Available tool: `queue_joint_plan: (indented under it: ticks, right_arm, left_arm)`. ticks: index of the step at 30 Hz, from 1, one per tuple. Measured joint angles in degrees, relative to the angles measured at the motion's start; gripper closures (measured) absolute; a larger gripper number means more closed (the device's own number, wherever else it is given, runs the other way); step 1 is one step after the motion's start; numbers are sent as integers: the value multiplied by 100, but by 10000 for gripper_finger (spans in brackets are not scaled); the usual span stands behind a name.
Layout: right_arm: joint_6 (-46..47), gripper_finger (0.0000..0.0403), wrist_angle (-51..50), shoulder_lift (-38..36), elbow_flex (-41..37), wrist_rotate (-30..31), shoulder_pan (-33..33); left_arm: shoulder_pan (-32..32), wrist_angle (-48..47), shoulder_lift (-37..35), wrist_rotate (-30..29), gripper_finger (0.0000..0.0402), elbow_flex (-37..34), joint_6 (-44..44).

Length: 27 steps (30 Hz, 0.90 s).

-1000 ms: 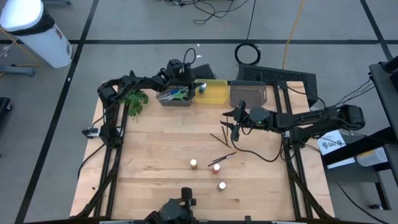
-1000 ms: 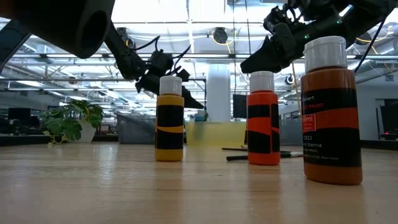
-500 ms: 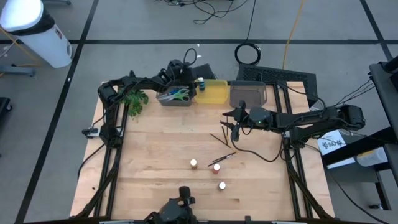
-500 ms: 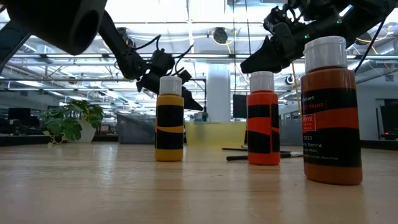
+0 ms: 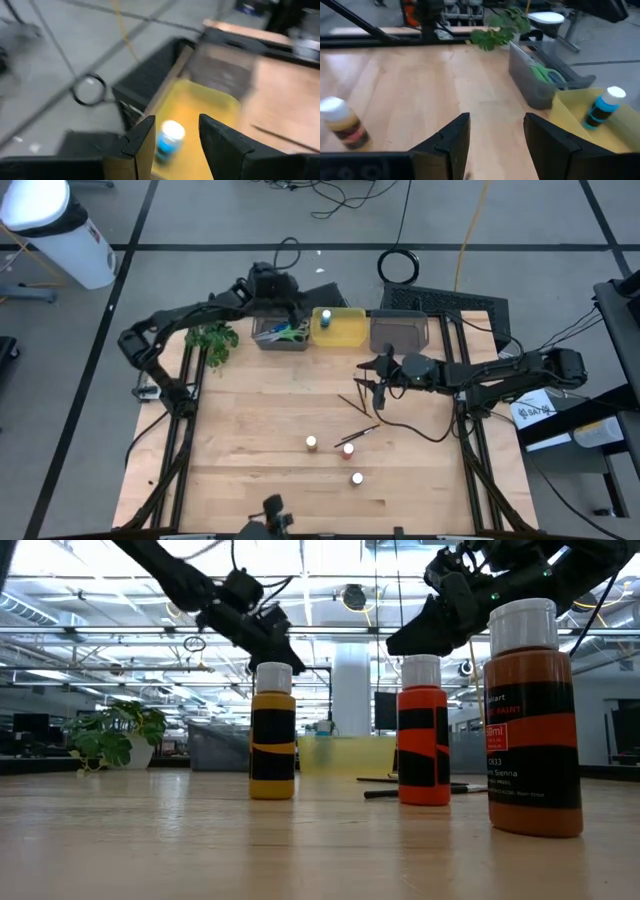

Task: Pick & Place Paint Supplies
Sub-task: Put the orange paint bottle into the yellow bin

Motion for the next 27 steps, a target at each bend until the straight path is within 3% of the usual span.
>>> queue_joint_plan:
  ticks: [4,7,10,13,18,27]
  right_arm:
    - [365,232,332,0,0,-663,54]
    - [926,231,515,-2,0,-1201,144]
    - [964,225,292,-2,170,-1460,499]
    - [823,204,-868,17,760,-1237,1157]
    - [1032,162,-3625,821,2327,-113,2230]
    - [1465,161,-6201,3043,4620,-119,2599]
  left_arm:
    - [-60,-610,-400,909,238,-275,-75]
    - [-150,58,-575,1373,238,-896,-294]
    - [-227,958,-730,1263,238,-1541,-742]
    - [-239,1546,-847,922,238,-1985,-1147]
    - [-245,1753,-875,842,238,-2183,-1621]
    - [-374,1806,-877,840,238,-2181,-1985]
